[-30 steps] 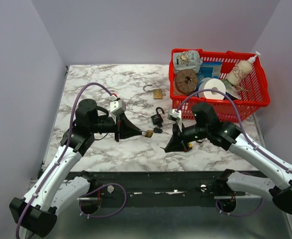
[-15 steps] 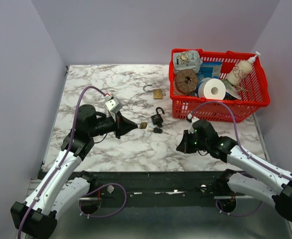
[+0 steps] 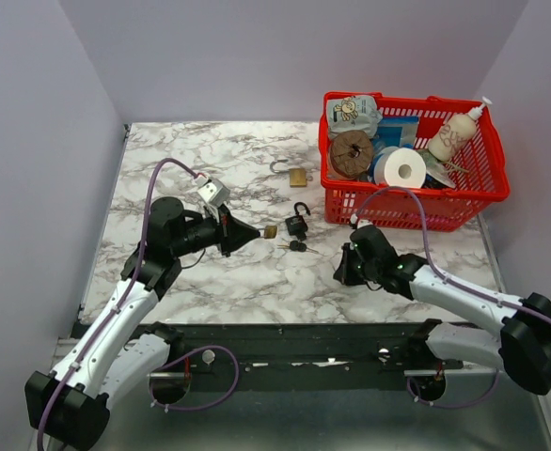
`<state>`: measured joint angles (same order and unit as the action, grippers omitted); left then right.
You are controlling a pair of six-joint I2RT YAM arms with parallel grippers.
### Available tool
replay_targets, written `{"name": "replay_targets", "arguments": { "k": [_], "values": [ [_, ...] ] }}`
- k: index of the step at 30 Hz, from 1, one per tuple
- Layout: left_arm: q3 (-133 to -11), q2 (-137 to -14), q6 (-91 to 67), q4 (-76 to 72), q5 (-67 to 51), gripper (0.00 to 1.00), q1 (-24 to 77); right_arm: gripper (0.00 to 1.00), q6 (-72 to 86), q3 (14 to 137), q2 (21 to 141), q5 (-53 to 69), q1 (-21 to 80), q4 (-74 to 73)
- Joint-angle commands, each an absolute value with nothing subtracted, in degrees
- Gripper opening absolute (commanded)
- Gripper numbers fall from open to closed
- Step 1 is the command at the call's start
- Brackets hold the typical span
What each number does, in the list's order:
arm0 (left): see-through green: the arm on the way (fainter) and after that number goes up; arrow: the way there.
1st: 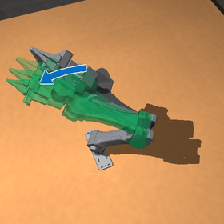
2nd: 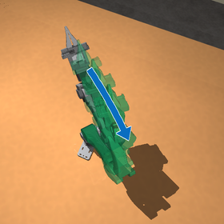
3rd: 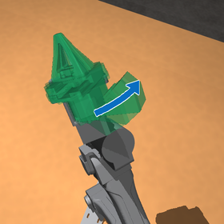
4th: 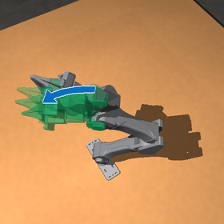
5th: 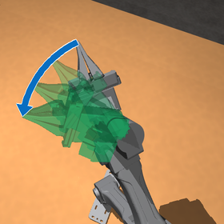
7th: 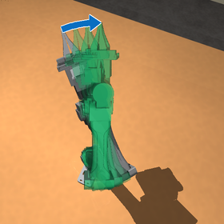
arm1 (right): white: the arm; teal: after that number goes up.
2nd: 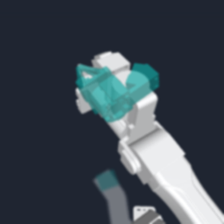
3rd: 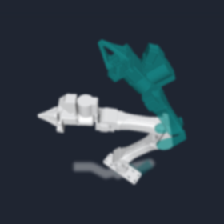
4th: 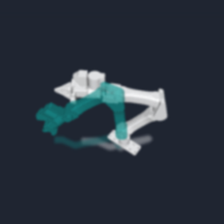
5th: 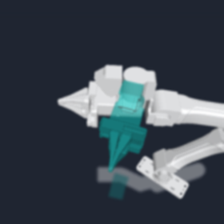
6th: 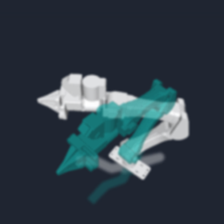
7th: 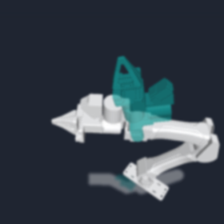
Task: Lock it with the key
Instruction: Place the key at the center of the board.
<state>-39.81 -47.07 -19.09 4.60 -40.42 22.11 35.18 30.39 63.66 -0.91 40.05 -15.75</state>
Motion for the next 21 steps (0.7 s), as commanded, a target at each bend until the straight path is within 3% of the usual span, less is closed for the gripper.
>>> {"name": "replay_targets", "arguments": {
  "k": [1,10,19,21],
  "values": [
    [-40.1,-47.5,-21.0,1.1,-39.3,0.0,21.6,0.01,35.7,33.7,68.6,-4.7,40.2,-15.6],
    [-38.8,-47.6,-20.5,1.7,-39.6,0.0,21.2,0.01,36.6,40.2,81.4,-1.9,40.1,-17.4],
    [-38.7,-48.3,-20.1,1.1,-39.9,0.0,20.7,0.01,38.8,38.2,82.0,-1.6,40.2,-17.8],
    [-38.5,-48.5,-20.2,0.8,-39.9,0.0,20.7,0.05,38.9,38.1,82.2,-1.5,40.3,-17.4]
  ]
}}
